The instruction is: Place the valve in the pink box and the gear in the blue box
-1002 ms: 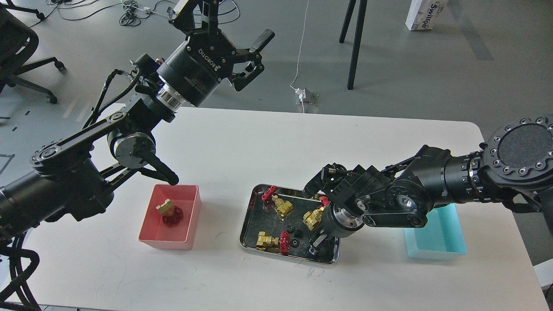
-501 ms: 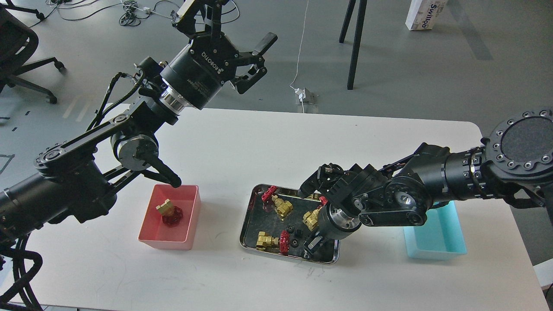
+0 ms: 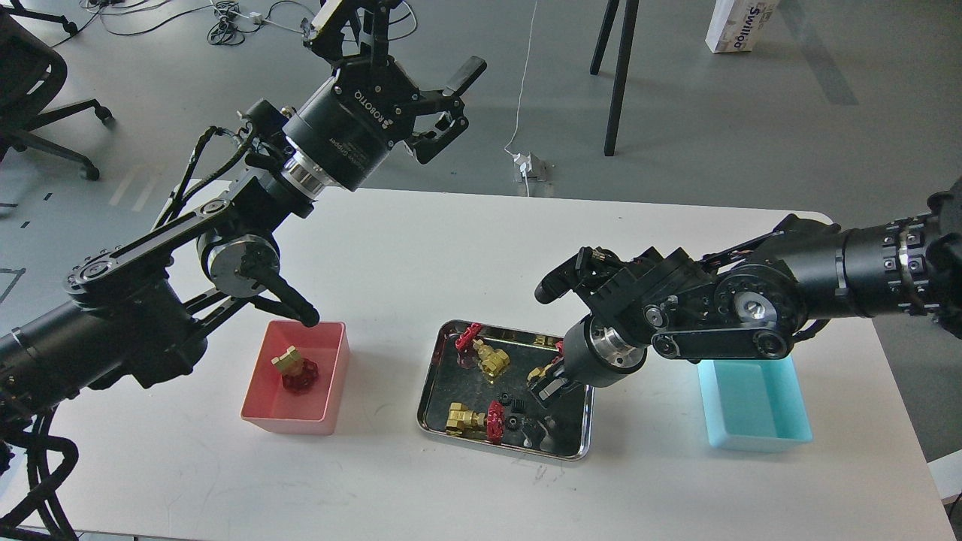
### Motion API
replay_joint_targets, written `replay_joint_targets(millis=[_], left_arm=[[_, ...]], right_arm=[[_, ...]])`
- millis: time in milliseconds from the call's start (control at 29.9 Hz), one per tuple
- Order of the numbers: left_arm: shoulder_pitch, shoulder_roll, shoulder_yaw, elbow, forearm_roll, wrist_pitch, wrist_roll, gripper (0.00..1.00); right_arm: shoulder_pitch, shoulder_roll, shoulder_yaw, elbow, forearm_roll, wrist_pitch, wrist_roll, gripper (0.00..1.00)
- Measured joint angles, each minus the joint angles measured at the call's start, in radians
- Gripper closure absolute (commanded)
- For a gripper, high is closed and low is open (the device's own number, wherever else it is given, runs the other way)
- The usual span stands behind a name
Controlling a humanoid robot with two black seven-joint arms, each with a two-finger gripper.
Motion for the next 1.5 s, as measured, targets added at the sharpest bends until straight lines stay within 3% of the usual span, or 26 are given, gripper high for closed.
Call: replay_joint_targets(millis=[200,434,668,902,1035,1136,1169,1202,1269,1503], left_arm=[[-0.001,-0.007,0.0,0.0,0.0,0.001,0.0,0.01],[-0.002,-0.009,0.0,0.0,0.0,0.002,0.0,0.01],[0.0,-0.027,0.0,0.0,0.0,0.003,0.0,0.01],[0.0,-0.051,0.004,0.0,0.0,0.004,0.0,0.01],[0.0,-0.055,0.01,0.0,0.001,0.005,0.0,0.01],[0.0,-0.057,0.011,0.0,0.002,0.005,0.0,0.01],[0.0,-0.057,0.011,0.0,0.004,0.005,0.0,0.01],[0.0,-0.057,0.011,0.0,0.007,0.005,0.0,0.01],[0.0,-0.057,0.01,0.0,0.017,0.005,0.0,0.01],[0.001,-0.051,0.008,0.029,0.031,0.004,0.0,0.01]], right_arm=[[0.079,-0.158,0.031,0.091,0.022,0.001,0.0,0.83],[0.103,-0.477,0.034,0.217,0.013,0.005,0.0,0.83],[0.012,-0.779,0.041,0.222,-0.043,0.006,0.0,0.83],[-0.143,-0.88,0.089,0.216,-0.051,-0.032,0.0,0.82],[-0.232,-0.873,0.134,0.202,-0.051,-0.099,-0.007,0.68],[-0.274,-0.867,0.165,0.197,-0.049,-0.124,-0.01,0.47],[-0.285,-0.867,0.174,0.197,-0.049,-0.129,-0.01,0.29],[-0.293,-0.866,0.182,0.197,-0.048,-0.133,-0.011,0.05],[-0.302,-0.866,0.193,0.197,-0.046,-0.139,-0.011,0.01],[-0.305,-0.878,0.29,0.196,-0.026,-0.152,-0.01,0.01]])
